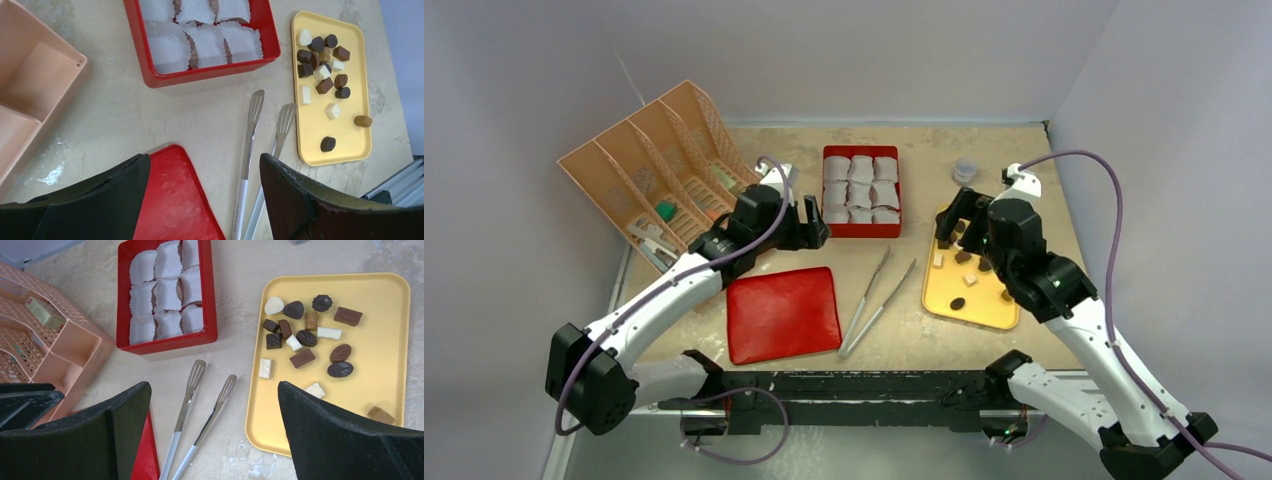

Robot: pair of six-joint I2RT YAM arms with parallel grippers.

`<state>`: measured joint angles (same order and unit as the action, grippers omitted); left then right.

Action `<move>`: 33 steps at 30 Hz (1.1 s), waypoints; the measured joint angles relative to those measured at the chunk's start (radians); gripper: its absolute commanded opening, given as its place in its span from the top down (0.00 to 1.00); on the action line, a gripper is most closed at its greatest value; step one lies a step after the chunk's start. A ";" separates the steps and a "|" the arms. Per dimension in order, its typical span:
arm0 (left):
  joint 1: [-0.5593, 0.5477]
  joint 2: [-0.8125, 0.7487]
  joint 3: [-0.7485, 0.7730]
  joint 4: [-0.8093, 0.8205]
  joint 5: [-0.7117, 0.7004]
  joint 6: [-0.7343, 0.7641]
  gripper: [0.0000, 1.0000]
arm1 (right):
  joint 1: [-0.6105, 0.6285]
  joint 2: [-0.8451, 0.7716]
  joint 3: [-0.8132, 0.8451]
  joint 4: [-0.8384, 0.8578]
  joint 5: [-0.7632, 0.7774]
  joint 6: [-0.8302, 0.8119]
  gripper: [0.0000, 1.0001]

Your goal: Pack the chocolate

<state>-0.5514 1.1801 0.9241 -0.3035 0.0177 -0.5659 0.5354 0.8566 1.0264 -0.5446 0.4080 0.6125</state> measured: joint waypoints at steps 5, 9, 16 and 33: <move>-0.114 0.033 -0.003 0.005 -0.105 -0.007 0.30 | 0.000 -0.044 0.000 -0.001 0.023 -0.002 0.01; -0.246 0.140 0.030 -0.021 -0.236 -0.025 0.32 | 0.000 -0.086 0.000 -0.002 0.034 -0.003 0.01; -0.402 0.275 0.072 -0.027 -0.382 -0.082 0.35 | 0.000 -0.131 0.000 -0.030 0.054 -0.003 0.01; -0.624 0.487 0.140 -0.029 -0.536 -0.190 0.34 | 0.000 -0.138 0.000 -0.057 0.095 -0.003 0.02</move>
<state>-1.1755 1.6672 1.0637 -0.3321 -0.5179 -0.7563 0.5354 0.7185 1.0264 -0.6014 0.5034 0.6090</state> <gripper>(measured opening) 0.659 0.986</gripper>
